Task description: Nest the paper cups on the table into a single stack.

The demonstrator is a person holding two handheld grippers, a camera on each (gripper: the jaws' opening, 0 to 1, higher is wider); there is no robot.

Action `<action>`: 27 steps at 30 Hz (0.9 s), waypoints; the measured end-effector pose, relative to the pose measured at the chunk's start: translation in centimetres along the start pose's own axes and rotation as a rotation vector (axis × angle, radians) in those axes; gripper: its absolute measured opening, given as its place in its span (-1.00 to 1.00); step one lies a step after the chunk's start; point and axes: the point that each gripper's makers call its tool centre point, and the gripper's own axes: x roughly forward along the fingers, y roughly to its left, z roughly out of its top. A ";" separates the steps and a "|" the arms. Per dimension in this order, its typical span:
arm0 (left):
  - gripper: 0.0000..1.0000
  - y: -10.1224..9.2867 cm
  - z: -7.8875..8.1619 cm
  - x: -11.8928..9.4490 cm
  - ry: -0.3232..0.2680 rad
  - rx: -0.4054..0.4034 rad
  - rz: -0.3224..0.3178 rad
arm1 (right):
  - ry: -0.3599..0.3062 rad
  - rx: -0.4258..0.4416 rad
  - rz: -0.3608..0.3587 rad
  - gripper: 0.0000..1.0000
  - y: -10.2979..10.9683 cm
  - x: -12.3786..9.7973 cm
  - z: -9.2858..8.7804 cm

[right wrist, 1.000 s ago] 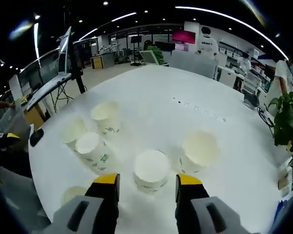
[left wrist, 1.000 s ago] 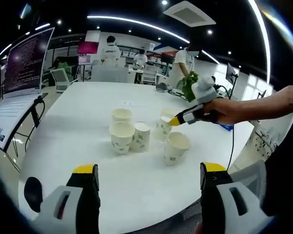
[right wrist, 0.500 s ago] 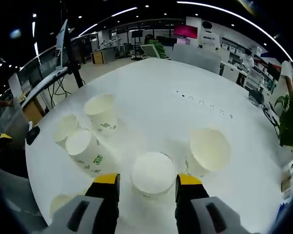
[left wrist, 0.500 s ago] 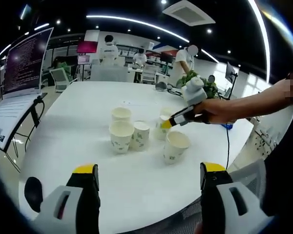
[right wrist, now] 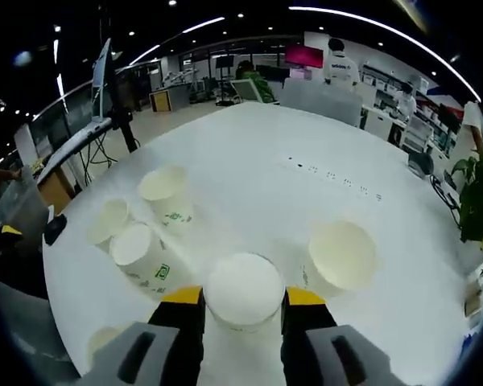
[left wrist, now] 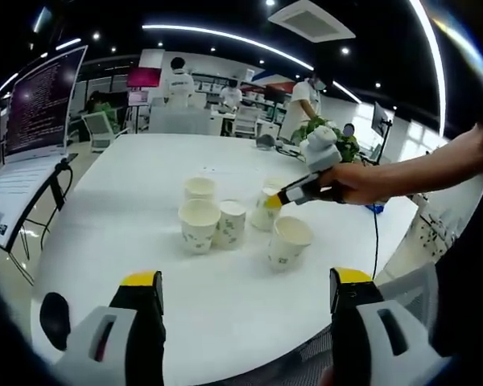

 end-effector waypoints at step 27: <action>0.53 -2.8 1.8 7.3 0.005 0.059 -0.189 | -0.243 -0.049 0.211 -0.29 7.5 -8.3 4.9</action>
